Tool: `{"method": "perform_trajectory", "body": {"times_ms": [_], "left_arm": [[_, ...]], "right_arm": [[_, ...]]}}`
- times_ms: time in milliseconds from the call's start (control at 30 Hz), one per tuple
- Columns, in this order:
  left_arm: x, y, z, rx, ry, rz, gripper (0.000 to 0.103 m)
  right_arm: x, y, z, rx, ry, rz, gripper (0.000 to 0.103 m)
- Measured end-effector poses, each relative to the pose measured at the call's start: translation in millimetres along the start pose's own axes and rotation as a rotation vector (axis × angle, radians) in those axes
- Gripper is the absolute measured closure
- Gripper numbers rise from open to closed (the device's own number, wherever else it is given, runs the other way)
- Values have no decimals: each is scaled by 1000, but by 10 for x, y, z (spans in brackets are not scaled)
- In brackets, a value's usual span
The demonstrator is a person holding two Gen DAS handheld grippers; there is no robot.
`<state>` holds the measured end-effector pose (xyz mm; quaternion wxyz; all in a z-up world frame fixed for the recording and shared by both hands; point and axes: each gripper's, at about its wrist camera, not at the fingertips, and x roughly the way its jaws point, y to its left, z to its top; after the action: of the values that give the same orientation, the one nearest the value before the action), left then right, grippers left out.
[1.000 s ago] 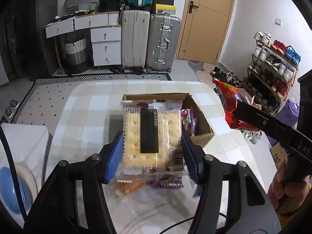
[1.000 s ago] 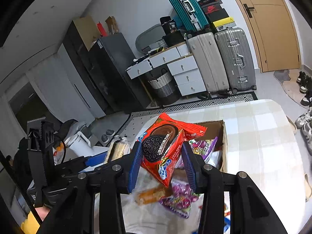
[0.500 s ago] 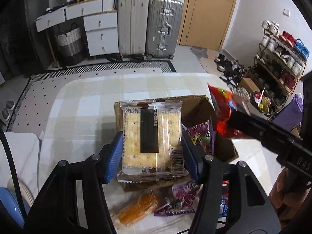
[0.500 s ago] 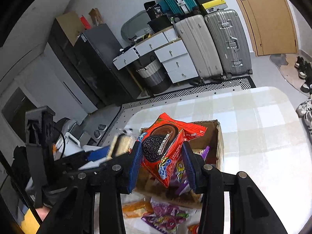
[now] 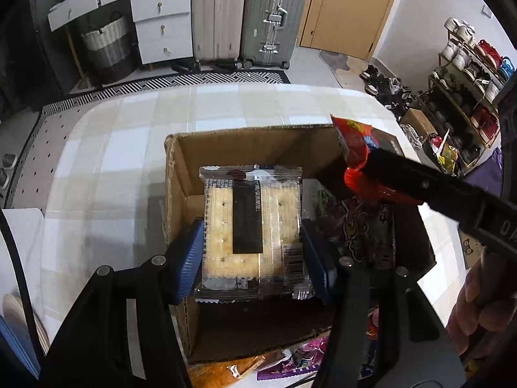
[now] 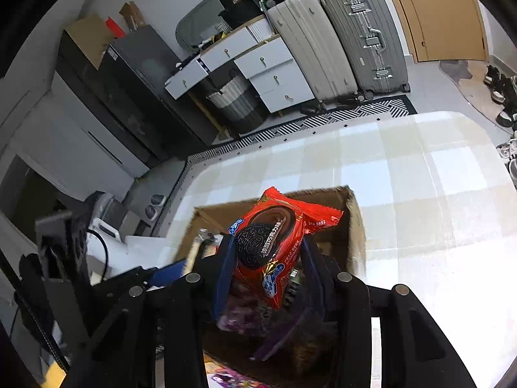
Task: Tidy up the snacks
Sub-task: 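Carry both packs over the box and lower them inside, then open both grippers to release the packs and withdraw from the box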
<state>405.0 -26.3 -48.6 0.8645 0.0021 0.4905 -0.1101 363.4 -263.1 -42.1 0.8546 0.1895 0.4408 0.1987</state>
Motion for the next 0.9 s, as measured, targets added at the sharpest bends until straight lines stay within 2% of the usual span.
{"method": "perform_trajectory", "body": {"times_ms": [133, 400, 667, 900], "left_arm": [[61, 9, -43, 15, 0, 7, 48], [152, 47, -44, -4, -2, 9, 48], [57, -15, -138, 23, -5, 4, 47], [-29, 17, -174, 0, 7, -16, 45]], "right_arm": [[65, -60, -59, 4, 15, 5, 62], [197, 12, -69, -26, 50, -39, 62], [205, 76, -80, -72, 65, -81, 62], [-47, 207, -107, -111, 9, -81, 62]]}}
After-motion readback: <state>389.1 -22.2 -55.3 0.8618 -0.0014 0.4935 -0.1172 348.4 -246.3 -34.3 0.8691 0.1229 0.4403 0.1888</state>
